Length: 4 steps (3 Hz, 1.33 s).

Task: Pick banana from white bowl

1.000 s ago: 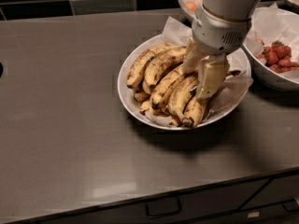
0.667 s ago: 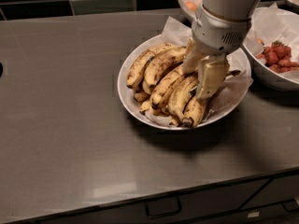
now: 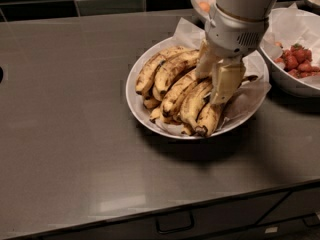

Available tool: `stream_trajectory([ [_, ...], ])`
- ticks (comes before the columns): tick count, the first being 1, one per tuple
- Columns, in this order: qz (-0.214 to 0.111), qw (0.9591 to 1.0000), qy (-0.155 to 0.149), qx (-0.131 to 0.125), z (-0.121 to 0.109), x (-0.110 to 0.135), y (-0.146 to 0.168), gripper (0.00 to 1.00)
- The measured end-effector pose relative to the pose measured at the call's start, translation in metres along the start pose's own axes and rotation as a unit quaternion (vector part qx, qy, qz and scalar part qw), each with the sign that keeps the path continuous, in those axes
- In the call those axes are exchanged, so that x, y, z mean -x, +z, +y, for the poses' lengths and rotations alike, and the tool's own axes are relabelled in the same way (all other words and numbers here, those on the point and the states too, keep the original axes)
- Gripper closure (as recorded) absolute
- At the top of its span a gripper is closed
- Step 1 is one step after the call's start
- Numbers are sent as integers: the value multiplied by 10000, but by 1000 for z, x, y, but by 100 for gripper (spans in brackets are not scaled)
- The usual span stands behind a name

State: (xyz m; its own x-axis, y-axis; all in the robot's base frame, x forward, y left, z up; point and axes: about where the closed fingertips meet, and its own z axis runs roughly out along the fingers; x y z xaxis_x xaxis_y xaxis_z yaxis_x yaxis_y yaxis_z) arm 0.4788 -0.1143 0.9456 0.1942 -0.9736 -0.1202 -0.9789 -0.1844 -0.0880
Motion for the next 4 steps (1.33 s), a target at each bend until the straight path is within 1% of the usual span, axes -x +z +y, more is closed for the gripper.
stream_trajectory([
  [4, 15, 10000, -9, 22, -1, 0, 1, 47],
])
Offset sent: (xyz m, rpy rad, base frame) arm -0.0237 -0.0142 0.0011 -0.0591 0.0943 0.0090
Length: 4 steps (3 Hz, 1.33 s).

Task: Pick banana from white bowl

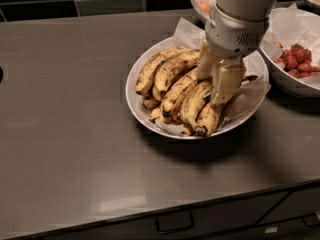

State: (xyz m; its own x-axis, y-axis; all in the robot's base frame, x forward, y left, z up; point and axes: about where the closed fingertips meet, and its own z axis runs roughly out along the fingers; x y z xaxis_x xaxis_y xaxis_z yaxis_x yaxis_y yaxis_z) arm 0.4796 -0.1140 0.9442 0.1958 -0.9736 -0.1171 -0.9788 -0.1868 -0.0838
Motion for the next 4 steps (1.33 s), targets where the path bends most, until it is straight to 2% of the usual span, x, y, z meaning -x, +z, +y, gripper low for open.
stream_trajectory([
  [1, -7, 10000, -6, 36, 0, 0, 3, 47],
  [2, -15, 10000, -21, 58, 1, 0, 5, 66],
  [3, -16, 10000, -21, 58, 1, 0, 5, 89],
  [4, -16, 10000, -21, 58, 1, 0, 5, 100],
])
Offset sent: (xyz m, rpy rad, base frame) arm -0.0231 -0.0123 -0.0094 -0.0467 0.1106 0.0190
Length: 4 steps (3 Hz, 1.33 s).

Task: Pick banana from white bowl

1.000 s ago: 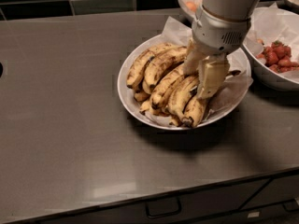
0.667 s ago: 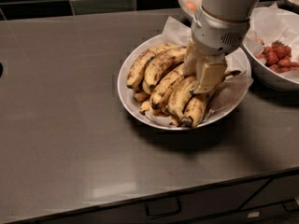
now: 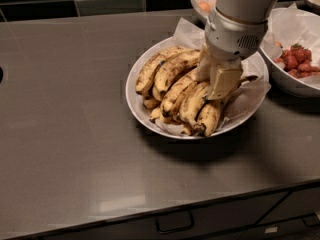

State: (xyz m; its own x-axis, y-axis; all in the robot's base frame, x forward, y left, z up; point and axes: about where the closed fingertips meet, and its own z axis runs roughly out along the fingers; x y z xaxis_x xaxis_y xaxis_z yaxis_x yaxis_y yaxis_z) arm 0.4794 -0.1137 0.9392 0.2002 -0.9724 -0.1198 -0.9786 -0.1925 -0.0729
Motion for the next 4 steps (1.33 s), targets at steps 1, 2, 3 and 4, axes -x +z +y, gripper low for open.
stream_trajectory([
  [1, -50, 9998, -5, -174, -7, 3, -1, 100],
  [2, -364, 9976, -149, -569, -2, 6, -13, 100],
  [3, -627, 9931, -288, -949, 8, 9, -28, 100],
  [4, -780, 9892, -369, -1186, 16, 11, -39, 100],
])
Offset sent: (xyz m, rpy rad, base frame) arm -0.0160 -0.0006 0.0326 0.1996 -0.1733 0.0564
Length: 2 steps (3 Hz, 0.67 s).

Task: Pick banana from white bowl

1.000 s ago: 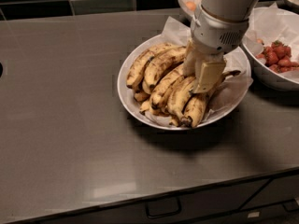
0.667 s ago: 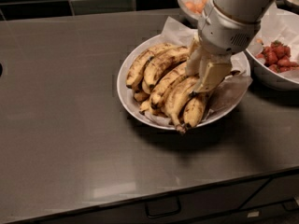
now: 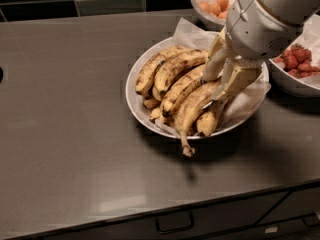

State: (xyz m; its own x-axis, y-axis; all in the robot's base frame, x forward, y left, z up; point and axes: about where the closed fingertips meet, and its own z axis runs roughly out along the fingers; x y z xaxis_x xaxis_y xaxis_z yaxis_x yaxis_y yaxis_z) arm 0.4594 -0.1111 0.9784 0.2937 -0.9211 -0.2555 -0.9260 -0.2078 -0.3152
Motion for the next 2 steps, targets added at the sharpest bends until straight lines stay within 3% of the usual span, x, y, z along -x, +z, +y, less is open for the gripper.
stream_trajectory([
  [2, -110, 9995, -84, -274, 4, 6, -16, 100],
])
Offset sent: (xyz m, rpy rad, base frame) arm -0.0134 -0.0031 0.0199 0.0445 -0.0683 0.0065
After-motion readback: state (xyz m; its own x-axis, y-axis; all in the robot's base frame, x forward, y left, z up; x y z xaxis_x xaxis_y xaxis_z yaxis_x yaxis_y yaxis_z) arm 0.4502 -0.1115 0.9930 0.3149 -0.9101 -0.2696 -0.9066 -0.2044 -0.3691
